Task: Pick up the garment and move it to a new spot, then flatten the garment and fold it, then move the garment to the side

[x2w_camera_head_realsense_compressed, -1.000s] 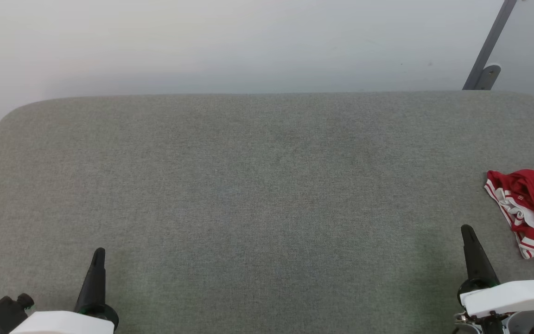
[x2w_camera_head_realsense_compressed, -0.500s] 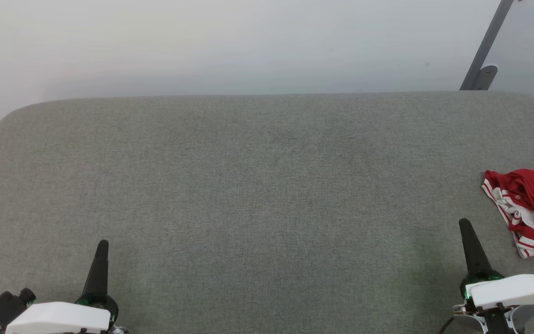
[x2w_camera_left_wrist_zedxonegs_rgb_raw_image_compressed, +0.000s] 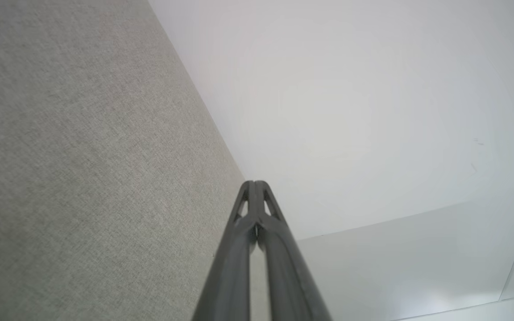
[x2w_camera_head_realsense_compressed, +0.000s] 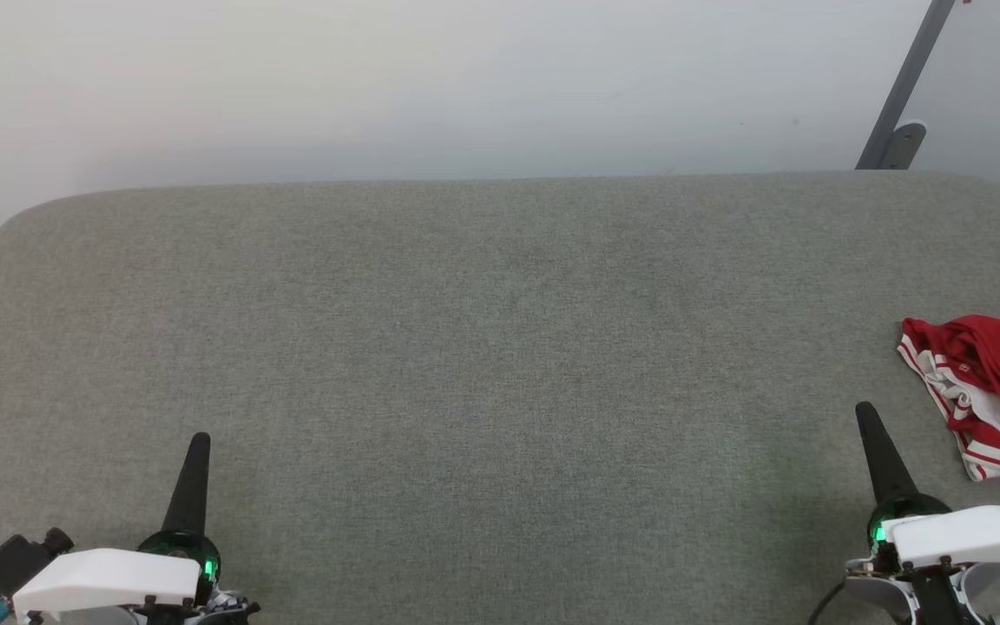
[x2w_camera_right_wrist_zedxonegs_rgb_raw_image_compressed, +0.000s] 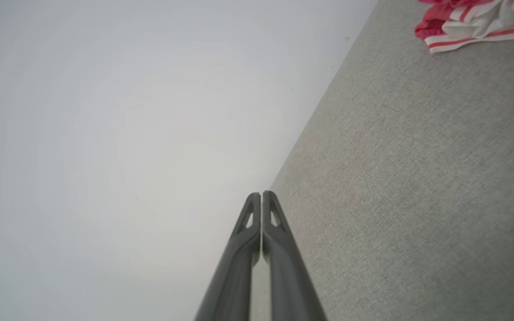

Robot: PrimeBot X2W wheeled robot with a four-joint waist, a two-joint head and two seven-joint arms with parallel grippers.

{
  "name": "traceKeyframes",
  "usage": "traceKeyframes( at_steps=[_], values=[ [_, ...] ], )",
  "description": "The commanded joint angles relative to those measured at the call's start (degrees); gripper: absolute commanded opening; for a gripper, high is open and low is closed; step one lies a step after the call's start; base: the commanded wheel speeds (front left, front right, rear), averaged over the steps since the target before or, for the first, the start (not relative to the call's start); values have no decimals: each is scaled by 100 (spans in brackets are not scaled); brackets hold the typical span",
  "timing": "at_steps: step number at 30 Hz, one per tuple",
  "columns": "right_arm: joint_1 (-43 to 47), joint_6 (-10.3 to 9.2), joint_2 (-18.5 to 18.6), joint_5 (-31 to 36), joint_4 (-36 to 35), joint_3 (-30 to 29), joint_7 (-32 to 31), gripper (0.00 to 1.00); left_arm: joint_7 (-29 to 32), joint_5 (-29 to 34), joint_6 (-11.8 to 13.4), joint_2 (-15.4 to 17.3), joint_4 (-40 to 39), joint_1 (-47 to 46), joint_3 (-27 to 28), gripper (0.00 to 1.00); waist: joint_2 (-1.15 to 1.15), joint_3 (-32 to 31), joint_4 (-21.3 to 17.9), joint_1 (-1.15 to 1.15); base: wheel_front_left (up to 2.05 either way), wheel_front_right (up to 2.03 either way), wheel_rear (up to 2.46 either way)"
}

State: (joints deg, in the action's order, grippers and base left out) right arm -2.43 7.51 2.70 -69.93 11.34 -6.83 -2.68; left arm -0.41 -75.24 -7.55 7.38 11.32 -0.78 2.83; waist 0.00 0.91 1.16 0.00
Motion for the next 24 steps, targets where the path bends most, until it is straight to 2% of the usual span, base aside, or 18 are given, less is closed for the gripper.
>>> traceKeyframes(
  at_steps=[1,24],
  values=[
    [-116,0,27,-150,-20,10,-44,0,41,-126,7,3,-13,-112,40,0,0,-2,-3,0,0,0,0],
    [-280,-1,27,-1292,136,22,-232,0,361,-1029,10,-208,145,-380,173,0,0,-37,-58,0,0,0,0]
  ],
)
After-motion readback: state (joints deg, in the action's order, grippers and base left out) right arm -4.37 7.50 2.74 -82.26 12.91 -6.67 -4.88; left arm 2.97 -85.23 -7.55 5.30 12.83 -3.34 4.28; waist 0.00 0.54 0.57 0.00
